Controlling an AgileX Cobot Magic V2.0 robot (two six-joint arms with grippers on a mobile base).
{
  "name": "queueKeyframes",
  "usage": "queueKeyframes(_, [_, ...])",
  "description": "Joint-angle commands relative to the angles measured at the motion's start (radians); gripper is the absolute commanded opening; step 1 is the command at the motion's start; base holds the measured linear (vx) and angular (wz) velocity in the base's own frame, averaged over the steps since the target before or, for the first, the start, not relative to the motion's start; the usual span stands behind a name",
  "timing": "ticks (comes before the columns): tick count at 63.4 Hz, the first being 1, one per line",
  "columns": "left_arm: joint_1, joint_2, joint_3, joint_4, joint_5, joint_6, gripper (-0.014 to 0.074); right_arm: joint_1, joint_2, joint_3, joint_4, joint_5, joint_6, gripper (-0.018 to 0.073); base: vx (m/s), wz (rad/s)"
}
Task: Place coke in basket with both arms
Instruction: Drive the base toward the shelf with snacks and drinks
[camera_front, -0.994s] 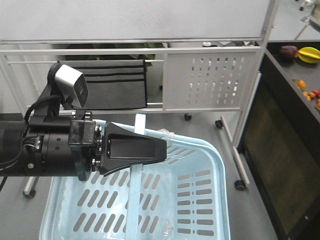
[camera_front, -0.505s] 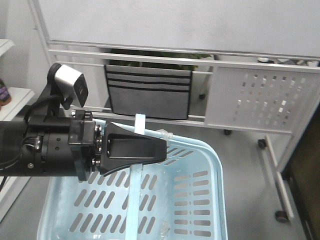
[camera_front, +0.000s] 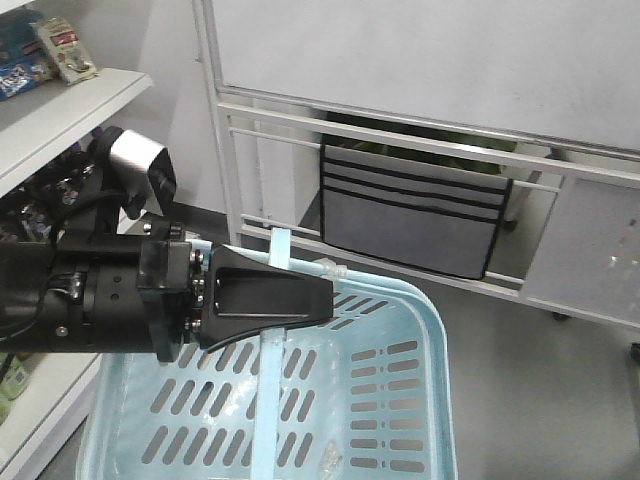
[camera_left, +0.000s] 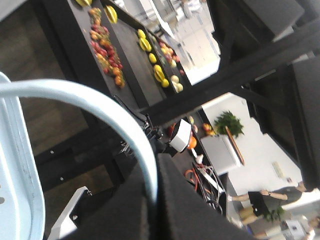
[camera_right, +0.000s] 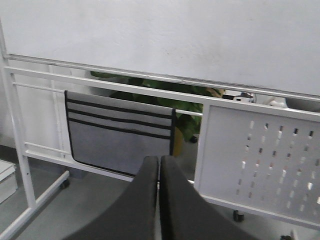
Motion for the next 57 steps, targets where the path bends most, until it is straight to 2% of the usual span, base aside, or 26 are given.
queueKeyframes(1, [-0.006,-0.026,-0.028,-0.129,0.034,0.007,-0.0006,-0.004,-0.018,0.009,-0.007,-0.072,-0.009,-0.0002,0.16,0.44])
queueKeyframes(57, [-0.006,-0.026,-0.028,-0.129,0.034,0.007,-0.0006,-0.004,-0.018,0.009,-0.007,-0.072,-0.009,-0.0002,0.14,0.5])
